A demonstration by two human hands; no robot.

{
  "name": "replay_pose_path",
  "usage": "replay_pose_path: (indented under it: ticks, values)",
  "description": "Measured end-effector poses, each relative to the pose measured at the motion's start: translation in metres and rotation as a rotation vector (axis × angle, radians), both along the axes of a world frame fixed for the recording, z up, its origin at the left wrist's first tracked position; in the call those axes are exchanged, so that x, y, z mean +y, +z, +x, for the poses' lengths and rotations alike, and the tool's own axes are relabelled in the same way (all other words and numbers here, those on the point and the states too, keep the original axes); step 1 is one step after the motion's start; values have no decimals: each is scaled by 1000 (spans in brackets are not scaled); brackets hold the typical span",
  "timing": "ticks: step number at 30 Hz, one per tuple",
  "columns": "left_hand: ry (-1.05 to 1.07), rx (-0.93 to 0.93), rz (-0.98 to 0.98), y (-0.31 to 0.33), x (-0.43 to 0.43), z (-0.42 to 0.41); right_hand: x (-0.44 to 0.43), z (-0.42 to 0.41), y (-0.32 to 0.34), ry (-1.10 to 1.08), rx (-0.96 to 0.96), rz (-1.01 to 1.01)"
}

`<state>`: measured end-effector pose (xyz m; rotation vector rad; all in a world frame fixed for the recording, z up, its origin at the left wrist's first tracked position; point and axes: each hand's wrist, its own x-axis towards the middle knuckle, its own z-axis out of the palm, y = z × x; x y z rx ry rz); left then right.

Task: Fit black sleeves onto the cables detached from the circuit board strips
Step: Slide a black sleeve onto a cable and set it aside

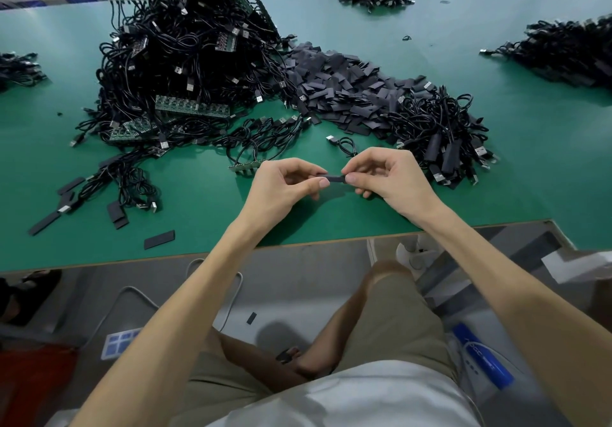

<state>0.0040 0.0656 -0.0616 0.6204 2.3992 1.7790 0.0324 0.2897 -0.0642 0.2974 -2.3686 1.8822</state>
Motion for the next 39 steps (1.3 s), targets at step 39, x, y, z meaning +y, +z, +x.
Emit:
replay_pose_path:
  ticks: [39]
  values:
    - [64, 168, -362, 9, 21, 10, -6, 3, -2, -94, 122, -6]
